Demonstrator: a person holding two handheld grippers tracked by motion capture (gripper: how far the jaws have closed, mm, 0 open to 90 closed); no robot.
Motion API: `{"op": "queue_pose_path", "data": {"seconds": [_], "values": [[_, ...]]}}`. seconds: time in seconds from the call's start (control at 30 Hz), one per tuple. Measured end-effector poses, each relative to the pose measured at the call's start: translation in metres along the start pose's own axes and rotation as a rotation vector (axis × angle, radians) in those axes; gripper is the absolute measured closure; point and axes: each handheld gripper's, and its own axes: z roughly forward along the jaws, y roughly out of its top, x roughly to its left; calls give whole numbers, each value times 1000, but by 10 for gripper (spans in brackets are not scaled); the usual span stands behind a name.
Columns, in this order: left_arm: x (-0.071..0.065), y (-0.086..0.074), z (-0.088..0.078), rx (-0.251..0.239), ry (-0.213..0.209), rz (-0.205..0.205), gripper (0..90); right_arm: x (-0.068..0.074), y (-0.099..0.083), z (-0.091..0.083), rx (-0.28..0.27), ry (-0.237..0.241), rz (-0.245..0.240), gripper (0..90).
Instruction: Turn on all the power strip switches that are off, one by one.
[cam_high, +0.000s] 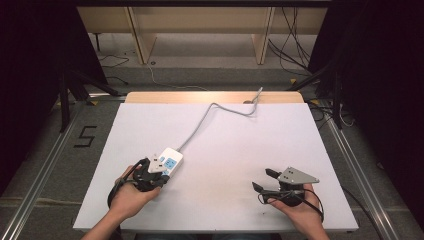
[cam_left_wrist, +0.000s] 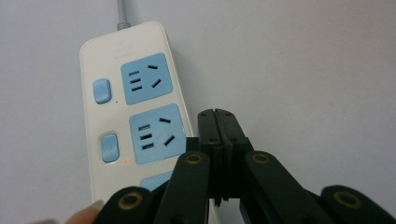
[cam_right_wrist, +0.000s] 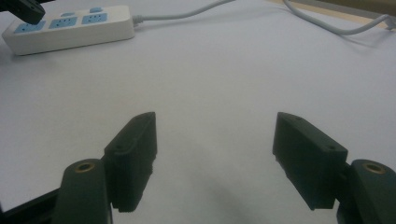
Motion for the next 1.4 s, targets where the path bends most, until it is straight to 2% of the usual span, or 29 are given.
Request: {"op": "queue_pose_path", "data": {"seconds": [0.5,1.4], "values": [[9,7,0,8,13,-30,896,0,0,0,0,1,-1,315],[23,22,6,42,18,-48,896,0,0,1,6,1,-3,314]]}}
